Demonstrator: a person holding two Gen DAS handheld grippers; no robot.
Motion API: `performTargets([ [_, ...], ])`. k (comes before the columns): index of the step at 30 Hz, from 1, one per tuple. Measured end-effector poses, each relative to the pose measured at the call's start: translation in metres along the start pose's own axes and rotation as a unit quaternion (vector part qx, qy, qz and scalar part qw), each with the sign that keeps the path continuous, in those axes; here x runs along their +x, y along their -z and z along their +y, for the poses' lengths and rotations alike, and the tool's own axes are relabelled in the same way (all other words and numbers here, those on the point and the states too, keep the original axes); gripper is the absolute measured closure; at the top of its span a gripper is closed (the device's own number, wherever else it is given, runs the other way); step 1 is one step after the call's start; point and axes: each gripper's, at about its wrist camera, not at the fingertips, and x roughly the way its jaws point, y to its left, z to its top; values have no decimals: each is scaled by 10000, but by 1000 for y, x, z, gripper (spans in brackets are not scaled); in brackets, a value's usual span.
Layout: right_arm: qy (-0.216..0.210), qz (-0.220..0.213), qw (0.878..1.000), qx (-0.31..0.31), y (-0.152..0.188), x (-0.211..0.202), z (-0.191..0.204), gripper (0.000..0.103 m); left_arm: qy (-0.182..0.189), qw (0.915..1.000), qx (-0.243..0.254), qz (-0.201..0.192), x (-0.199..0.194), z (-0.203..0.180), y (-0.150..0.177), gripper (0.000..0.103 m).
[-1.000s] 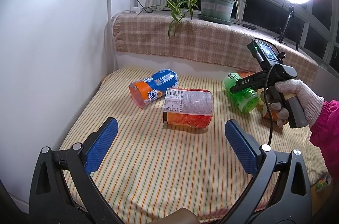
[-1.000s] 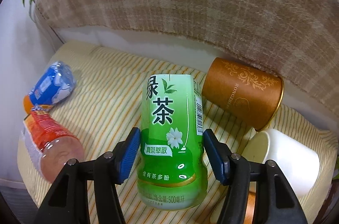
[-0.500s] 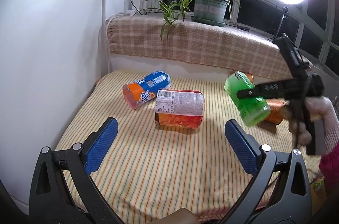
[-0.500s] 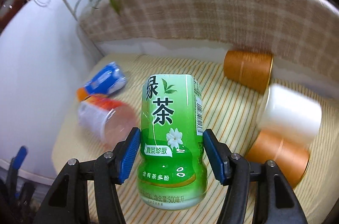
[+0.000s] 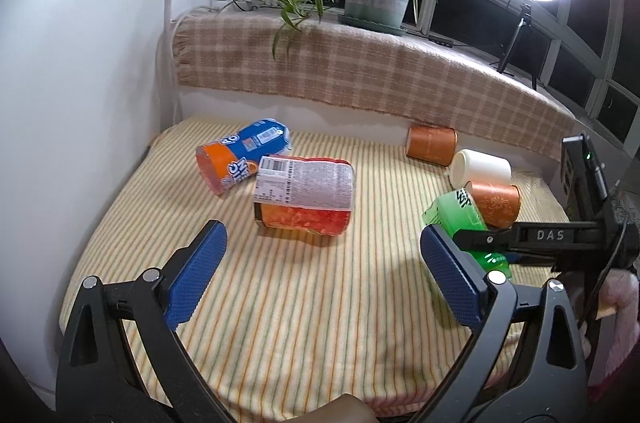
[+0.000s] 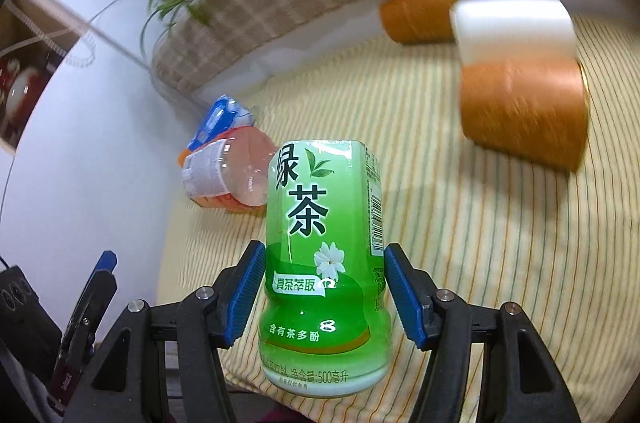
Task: Flip cup upright
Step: 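Lift the green bottle with the right tool and rotate it upright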
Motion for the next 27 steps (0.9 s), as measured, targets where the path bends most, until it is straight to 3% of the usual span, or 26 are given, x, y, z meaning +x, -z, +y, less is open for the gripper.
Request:
performTargets([
  [9, 42, 163, 9996, 218, 5, 11, -9, 38, 171, 9997, -89, 135, 6, -2, -4, 4],
  [11, 29, 157, 9997, 191, 4, 12, -7, 33, 236, 9995, -116, 187, 8, -3, -6, 4],
  [13, 9, 94, 9999, 107, 4, 7, -5, 27, 336, 9990, -119, 261, 11, -5, -7, 4],
  [17, 126, -172, 9996, -182, 8, -13, 0, 26, 593, 9973, -99, 424, 19, -13, -11, 4],
  [27, 834, -998, 9911, -272, 31, -78, -21, 24, 1749, 9748, -146, 1378, 63, -47, -28, 4],
])
